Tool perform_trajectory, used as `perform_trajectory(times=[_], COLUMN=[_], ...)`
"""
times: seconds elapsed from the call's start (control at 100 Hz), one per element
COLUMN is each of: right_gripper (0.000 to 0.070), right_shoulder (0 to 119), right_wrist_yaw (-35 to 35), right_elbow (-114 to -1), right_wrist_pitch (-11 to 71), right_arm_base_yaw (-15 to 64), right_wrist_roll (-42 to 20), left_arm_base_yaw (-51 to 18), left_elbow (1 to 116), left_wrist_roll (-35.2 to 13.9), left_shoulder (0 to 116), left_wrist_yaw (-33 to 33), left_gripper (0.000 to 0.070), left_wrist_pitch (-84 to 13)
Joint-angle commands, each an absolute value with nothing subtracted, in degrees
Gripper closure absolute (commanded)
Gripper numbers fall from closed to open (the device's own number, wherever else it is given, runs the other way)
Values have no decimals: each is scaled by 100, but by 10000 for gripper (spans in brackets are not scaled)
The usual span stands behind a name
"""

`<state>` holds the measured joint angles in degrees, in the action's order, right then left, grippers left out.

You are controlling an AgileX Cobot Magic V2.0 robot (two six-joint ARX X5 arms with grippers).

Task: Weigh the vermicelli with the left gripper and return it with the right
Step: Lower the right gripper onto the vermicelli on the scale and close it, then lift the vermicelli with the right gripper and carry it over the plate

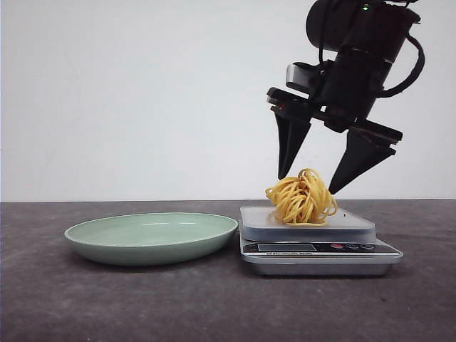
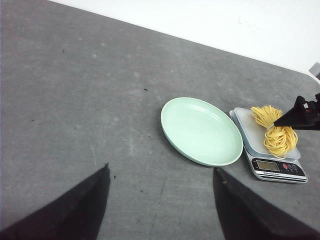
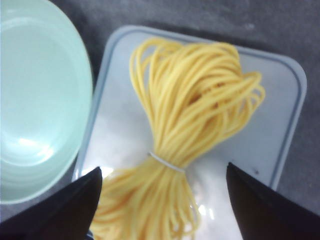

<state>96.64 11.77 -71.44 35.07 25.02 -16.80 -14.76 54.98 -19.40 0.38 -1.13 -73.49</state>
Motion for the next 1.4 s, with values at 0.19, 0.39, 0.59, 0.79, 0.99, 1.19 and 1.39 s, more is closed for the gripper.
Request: perform_trajectory(times=[0.19, 0.39, 0.59, 0.79, 0.99, 1.19, 1.39], right_gripper=[260, 372, 505, 561, 700, 700, 700], right_shoulder=[9891, 9950, 9966, 9966, 9979, 9979, 9815], right_wrist_yaw=[1179, 1168, 1175, 1155, 993, 744, 751], right_elbow=[-7293, -7295, -7295, -7295, -7295, -7297, -7415], right_wrist_pitch=[3356, 3304, 3422, 3520, 3518, 3450, 3306], right_arm_base_yaw=[2578, 2578, 2580, 2591, 2646, 2722, 2724], right_wrist_roll=[-1826, -1872, -1892, -1955, -1949, -1949, -1951], left_arm_base_yaw=[-1485, -1485, -1485, -1485, -1485, -1485, -1485], left_elbow=[5548, 5548, 5548, 5548, 5548, 5548, 5548], left_wrist_roll=[-1839, -1798, -1717, -1715, -1712, -1712, -1712], left_shoulder=[45, 45, 45, 45, 45, 45, 45], left_wrist_yaw=[-108, -106, -106, -106, -106, -106, -106], left_gripper=[318, 318, 318, 318, 318, 318, 318], left_wrist_pitch=[-7284, -7299, -7415, -7417, -7417, -7417, -7417])
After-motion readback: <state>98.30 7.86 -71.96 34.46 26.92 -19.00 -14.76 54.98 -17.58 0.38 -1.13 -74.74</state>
